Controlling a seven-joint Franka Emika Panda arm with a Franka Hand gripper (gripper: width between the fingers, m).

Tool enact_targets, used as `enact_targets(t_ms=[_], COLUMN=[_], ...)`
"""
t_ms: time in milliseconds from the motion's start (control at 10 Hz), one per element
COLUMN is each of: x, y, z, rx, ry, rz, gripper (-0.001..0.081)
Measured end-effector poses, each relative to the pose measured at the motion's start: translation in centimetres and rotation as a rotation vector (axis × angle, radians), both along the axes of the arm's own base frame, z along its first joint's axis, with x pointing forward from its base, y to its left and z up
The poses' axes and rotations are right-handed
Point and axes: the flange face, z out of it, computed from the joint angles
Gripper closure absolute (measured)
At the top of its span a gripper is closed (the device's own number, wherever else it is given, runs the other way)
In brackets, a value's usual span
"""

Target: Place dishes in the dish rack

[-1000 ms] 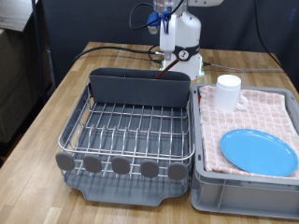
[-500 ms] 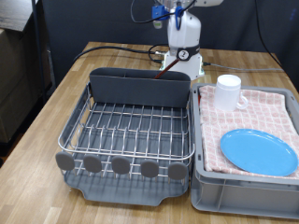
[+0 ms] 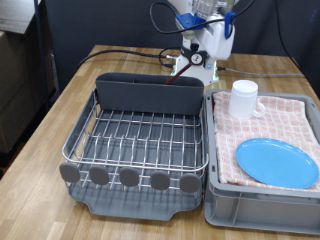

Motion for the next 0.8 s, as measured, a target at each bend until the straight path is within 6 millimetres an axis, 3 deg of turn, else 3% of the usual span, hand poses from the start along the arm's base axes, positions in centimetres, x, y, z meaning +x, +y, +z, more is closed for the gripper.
enact_targets(t_ms=[300, 600, 800], x=[3.3, 6.0, 6.8], y=[2.9, 6.3, 6.7], z=[-0.2, 1.9, 1.9], rx=[0.039, 0.065, 0.063], ry=[-0.032, -0.055, -0.041], rz=[0.066, 0.127, 0.140], gripper=[0.0003, 0.0003, 0.0003])
